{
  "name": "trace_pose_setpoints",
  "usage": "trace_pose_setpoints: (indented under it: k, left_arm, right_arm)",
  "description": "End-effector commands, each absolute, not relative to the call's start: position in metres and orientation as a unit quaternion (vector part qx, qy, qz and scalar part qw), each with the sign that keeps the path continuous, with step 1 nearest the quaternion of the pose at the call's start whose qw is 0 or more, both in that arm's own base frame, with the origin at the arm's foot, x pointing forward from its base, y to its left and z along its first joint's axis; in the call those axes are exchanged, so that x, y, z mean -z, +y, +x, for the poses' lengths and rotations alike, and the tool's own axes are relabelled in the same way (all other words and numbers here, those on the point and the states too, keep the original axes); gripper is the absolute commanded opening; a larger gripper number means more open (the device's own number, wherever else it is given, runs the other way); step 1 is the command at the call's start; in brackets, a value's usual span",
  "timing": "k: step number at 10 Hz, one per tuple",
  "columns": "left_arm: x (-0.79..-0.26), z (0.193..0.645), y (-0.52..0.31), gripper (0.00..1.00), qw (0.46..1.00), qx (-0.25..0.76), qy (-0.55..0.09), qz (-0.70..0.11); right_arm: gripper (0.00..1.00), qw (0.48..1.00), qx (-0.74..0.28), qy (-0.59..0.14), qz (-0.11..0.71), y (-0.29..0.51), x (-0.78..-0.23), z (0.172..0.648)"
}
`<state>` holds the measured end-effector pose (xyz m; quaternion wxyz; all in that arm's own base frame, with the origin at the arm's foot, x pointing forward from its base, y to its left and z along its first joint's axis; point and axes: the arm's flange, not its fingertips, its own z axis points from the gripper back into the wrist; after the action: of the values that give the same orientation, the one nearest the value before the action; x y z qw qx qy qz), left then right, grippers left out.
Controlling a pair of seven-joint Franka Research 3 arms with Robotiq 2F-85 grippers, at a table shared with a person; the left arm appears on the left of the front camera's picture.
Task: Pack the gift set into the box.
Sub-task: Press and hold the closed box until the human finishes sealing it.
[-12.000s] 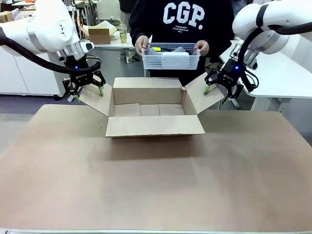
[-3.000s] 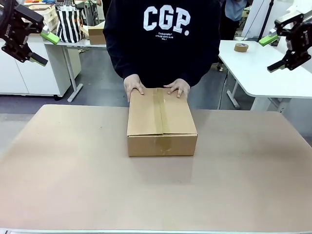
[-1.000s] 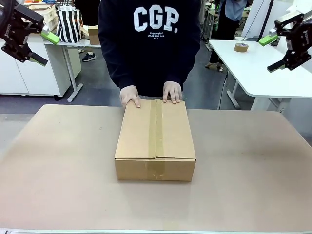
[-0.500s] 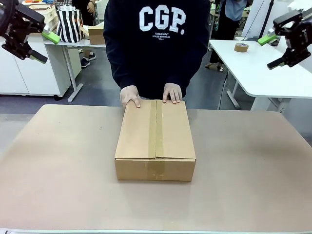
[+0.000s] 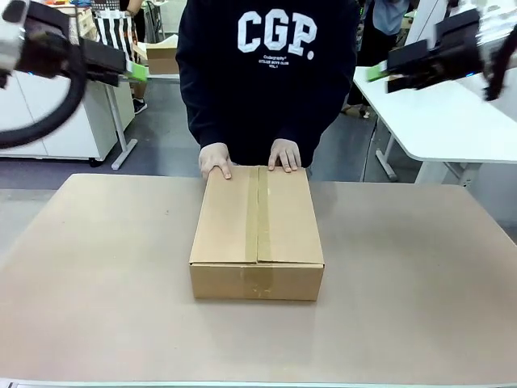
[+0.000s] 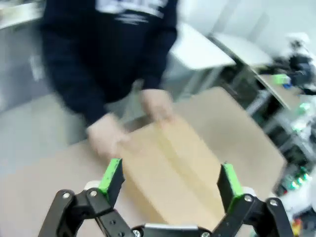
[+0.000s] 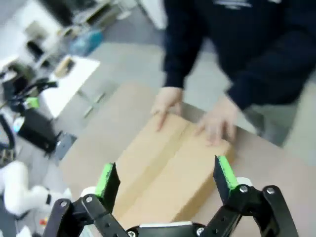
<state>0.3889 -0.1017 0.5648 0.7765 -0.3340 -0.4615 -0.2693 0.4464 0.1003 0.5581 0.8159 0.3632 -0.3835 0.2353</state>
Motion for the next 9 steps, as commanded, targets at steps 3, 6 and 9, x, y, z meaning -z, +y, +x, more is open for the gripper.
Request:
trace_pose_setpoints:
  k: [3,6,9]
  left_arm:
    - [-0.506,0.405,-0.126,1.00,0.693,0.461,-0.266,-0.486]
    - [-0.512,0.383,-0.150,1.00,0.693,0.401,-0.351,-0.486]
    - [-0.470,0.397,-0.168,1.00,0.688,0.466,-0.338,-0.442]
  right_arm:
    - [1.00,0.780,-0.382,-0.172,0.464,0.136,-0.498,0.433]
    - [1.00,0.767,-0.354,-0.250,0.473,0.155,-0.500,0.427]
    - [1.00,0.740,-0.441,-0.207,0.463,0.173,-0.466,0.437]
